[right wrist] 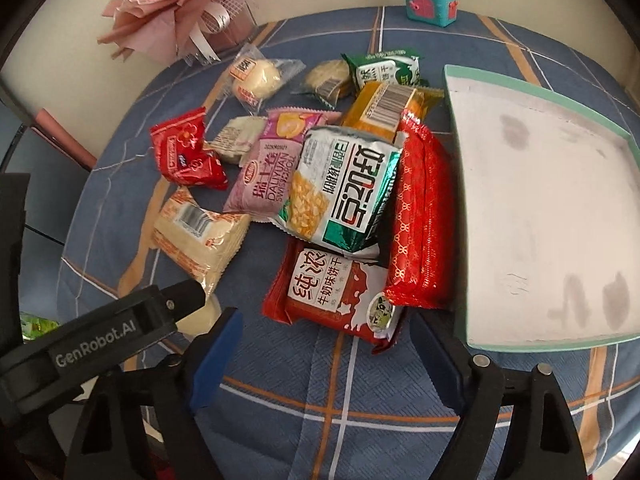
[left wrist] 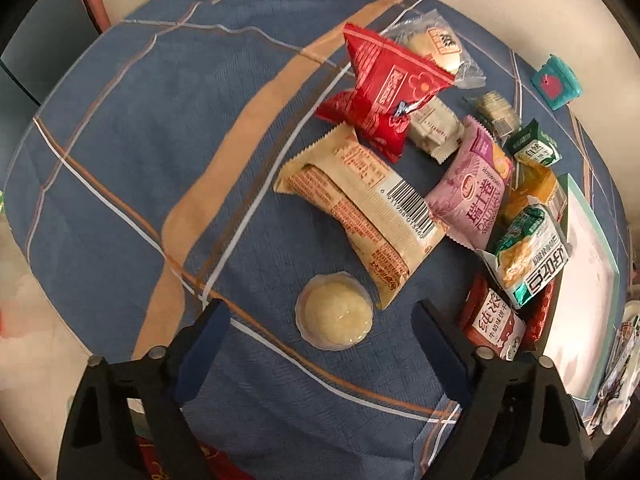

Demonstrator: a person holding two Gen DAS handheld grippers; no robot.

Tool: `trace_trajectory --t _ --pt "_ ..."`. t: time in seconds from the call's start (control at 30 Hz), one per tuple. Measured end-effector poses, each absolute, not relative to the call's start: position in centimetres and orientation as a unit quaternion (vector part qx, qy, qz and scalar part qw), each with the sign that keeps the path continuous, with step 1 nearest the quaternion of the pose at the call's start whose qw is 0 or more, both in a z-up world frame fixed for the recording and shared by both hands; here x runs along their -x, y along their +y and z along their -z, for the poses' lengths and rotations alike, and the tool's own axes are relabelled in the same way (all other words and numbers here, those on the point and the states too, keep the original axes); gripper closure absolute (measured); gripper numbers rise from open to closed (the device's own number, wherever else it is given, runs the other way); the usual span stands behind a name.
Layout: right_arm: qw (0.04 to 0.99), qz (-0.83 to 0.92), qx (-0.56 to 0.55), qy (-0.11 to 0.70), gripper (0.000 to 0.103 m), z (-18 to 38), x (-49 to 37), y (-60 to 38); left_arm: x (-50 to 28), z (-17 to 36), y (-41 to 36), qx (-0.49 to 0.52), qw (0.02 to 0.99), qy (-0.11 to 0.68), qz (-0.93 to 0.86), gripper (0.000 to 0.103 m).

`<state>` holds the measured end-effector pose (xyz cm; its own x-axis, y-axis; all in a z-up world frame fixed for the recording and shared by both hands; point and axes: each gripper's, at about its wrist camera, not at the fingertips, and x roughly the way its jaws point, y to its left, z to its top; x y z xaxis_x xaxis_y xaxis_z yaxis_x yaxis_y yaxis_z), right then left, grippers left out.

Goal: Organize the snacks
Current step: 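Lower the right gripper onto the red-white milk biscuit box while the left gripper approaches the cream pudding cup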

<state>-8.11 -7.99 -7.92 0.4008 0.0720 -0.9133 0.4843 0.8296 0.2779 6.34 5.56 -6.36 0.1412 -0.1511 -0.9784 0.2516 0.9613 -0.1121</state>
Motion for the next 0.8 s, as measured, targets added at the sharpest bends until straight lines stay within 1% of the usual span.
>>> trace_trajectory --t 0.43,0.57,0.63,0.77,0.8 --pt "0.783 0.147 -0.238 0.556 0.017 10.1 6.0 -7.9 -7.7 10.4 5.8 -0.036 0.734 0.667 0.12 0.014" --pt "0.784 0.151 -0.231 0.556 0.024 10.4 5.6 -7.9 -7.9 11.4 5.8 -0.04 0.731 0.671 0.119 0.014" --pt "0.785 0.155 -0.226 0.555 0.032 10.1 5.9 -7.9 -7.8 11.8 5.6 -0.046 0.731 0.671 0.118 0.017" --pt "0.787 0.151 -0.22 0.556 0.034 9.8 6.4 -7.8 -7.4 12.7 4.9 -0.057 0.731 0.67 0.116 0.022" --pt "0.788 0.15 -0.217 0.557 0.034 9.7 6.6 -7.8 -7.3 12.9 4.8 -0.062 0.731 0.67 0.116 0.025"
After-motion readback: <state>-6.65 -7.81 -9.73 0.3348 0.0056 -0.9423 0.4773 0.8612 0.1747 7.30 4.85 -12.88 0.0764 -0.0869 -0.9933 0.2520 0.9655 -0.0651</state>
